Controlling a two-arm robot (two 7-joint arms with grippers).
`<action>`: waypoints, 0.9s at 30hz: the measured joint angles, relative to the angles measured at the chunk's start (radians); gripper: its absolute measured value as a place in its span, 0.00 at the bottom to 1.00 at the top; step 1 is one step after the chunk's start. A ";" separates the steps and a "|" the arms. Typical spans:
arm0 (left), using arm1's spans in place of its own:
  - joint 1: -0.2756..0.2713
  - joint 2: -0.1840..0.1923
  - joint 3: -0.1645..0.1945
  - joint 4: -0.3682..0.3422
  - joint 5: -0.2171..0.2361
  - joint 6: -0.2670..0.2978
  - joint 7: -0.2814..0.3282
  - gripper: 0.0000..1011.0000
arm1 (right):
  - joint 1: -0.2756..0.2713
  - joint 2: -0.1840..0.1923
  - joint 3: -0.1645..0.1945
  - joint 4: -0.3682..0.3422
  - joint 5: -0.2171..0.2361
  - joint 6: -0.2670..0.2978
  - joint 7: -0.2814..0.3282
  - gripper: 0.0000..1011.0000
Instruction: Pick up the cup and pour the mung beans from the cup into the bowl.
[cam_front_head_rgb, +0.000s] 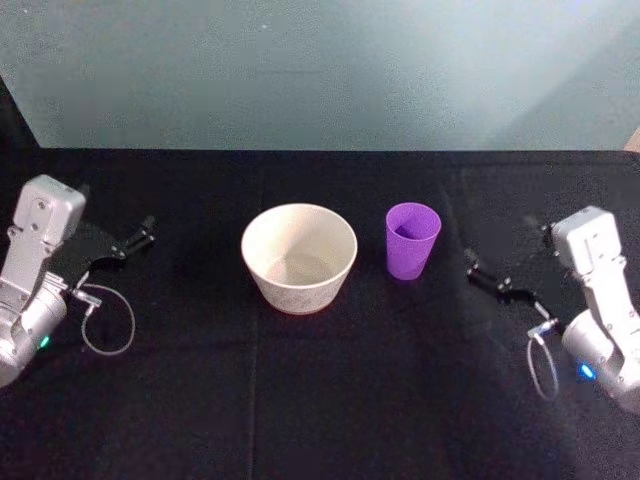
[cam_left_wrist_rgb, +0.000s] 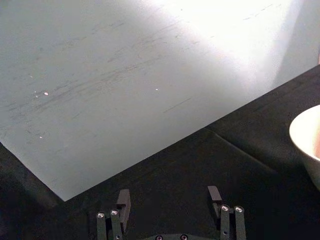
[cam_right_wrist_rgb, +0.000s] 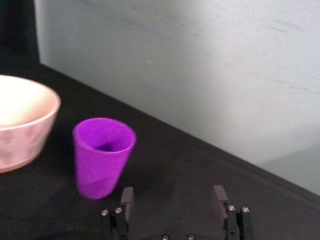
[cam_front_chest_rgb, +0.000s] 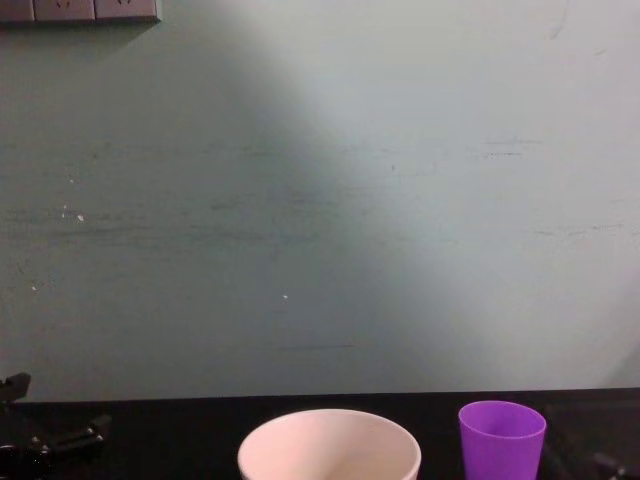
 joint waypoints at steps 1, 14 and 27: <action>0.000 0.000 0.000 0.000 0.000 0.000 0.000 0.99 | -0.004 -0.001 -0.001 -0.004 -0.003 0.001 0.000 0.99; 0.000 0.000 0.000 0.000 0.000 0.000 0.000 0.99 | -0.019 -0.073 -0.035 0.002 -0.041 -0.011 0.036 0.99; 0.000 0.000 0.000 0.000 0.000 0.000 0.000 0.99 | 0.048 -0.199 -0.007 0.141 0.046 -0.087 0.128 0.99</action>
